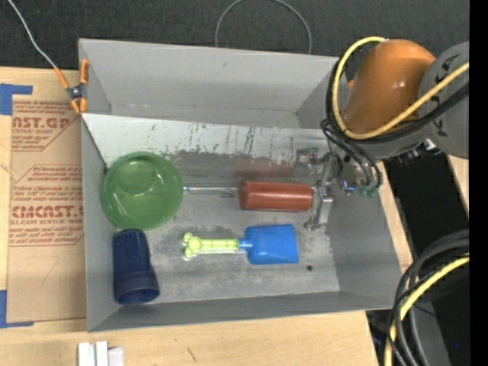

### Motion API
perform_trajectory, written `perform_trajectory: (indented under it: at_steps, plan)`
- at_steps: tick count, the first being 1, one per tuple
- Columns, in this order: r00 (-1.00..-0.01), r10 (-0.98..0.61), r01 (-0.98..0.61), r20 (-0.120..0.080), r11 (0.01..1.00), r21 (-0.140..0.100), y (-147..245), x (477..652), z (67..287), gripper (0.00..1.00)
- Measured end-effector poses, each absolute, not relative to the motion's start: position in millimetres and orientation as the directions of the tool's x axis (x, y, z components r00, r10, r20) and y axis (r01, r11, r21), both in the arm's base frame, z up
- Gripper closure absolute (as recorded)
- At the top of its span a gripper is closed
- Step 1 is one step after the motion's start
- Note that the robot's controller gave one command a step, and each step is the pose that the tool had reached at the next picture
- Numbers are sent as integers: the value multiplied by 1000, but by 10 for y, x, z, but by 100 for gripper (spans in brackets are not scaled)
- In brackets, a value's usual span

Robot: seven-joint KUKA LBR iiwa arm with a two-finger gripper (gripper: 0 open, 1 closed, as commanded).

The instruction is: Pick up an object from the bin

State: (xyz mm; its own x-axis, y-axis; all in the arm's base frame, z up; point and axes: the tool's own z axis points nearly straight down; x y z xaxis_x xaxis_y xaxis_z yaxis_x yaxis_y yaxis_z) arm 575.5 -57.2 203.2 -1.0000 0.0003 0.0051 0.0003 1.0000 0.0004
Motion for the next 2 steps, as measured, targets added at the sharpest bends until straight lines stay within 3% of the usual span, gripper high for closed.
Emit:
perform_trajectory:
  at_steps: [1,2]
  plan:
    - [-1000,-1,-1,-3,1000,0,-570,5768,2081,0]
    - [-986,-168,-168,-2,986,0,-215,5628,1457,0]
